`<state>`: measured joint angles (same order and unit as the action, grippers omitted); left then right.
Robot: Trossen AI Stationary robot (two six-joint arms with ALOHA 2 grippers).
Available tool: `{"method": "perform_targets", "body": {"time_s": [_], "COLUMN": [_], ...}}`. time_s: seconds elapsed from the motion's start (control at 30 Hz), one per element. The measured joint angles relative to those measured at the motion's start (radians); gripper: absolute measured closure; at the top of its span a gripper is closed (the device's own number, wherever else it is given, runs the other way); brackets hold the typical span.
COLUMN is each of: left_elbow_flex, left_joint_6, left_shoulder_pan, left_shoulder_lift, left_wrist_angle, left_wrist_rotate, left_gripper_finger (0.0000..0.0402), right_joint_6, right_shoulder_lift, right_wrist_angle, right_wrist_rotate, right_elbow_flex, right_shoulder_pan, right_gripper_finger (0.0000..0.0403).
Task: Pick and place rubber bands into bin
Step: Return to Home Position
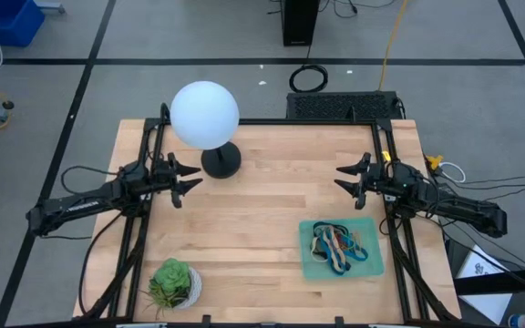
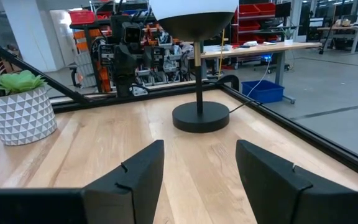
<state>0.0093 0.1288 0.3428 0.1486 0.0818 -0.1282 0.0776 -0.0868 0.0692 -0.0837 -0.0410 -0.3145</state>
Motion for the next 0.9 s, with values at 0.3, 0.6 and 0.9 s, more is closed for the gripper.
{"method": "perform_targets", "body": {"time_s": [0.3,0.6,0.9], "left_elbow_flex": [0.0,0.001,0.001], "left_joint_6": [-0.018,-0.018,-0.018], "left_shoulder_pan": [0.0,0.0,0.0], "left_shoulder_lift": [0.001,0.002,0.002], "left_wrist_angle": [-0.048,-0.048,-0.048], "left_wrist_rotate": [0.009,0.009,0.009], "left_gripper_finger": [0.0215,0.0215,0.0215], "right_joint_6": [-0.012,-0.011,-0.011], "right_shoulder_lift": [-0.008,-0.012,-0.012], "right_wrist_angle": [-0.045,-0.015,-0.012], "right_wrist_rotate": [0.005,0.003,0.003], "right_elbow_flex": [0.0,0.001,0.001], "right_shoulder_pan": [0.0,0.0,0.0], "right_gripper_finger": [0.0209,0.021,0.0207]}}
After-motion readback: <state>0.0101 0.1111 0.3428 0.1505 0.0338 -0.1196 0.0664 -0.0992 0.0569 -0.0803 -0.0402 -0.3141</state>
